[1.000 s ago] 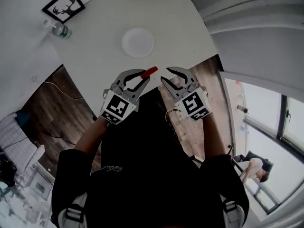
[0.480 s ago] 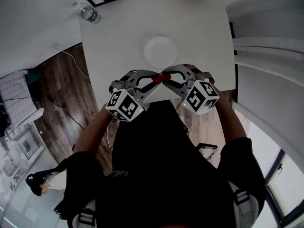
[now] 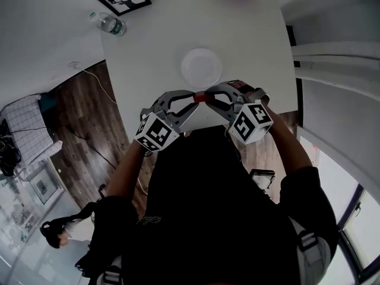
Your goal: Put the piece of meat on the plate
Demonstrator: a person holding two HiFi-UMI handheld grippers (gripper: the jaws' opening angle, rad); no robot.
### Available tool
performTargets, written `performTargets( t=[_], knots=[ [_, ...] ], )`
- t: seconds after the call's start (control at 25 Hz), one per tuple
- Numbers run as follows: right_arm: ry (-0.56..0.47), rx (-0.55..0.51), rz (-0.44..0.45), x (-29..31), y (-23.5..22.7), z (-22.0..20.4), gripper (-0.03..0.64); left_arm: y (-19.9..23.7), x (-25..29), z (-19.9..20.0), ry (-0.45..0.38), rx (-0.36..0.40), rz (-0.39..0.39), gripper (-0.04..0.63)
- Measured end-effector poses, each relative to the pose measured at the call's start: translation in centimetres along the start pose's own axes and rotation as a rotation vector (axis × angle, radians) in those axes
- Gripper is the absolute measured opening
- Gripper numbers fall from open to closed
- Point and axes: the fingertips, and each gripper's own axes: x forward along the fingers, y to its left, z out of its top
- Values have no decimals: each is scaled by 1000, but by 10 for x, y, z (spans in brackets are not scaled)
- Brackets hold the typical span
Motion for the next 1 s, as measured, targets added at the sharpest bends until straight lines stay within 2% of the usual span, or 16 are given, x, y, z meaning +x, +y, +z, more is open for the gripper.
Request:
performTargets(
  t=[0.08,0.12,0.16,0.28,0.44,0.56,0.68,0.84,1.0],
  knots=[
    [31,2,-38,1,-3,-3,97,9,-10,-7,-15,-68,52,80],
    [47,8,-55,0,-4,-5,97,15,-16,-11,-31,-115,88,18],
    [60,21,-68,-1,-5,-8,97,21,-21,-14,-50,-163,121,3],
    [86,75,-116,-5,-14,-17,97,35,-34,-24,-74,-256,204,3],
    [160,124,-208,-2,-26,-33,97,44,-40,-43,-47,-342,316,3],
    [218,115,-239,10,-31,-49,97,45,-42,-53,-52,-423,346,3],
    [267,73,-248,27,-32,-68,97,41,-42,-63,-27,-451,354,3],
    [364,-46,-274,41,-33,-86,97,38,-40,-72,-26,-525,385,3],
    [396,-61,-281,56,-35,-93,97,41,-45,-83,-16,-569,447,3]
  ],
)
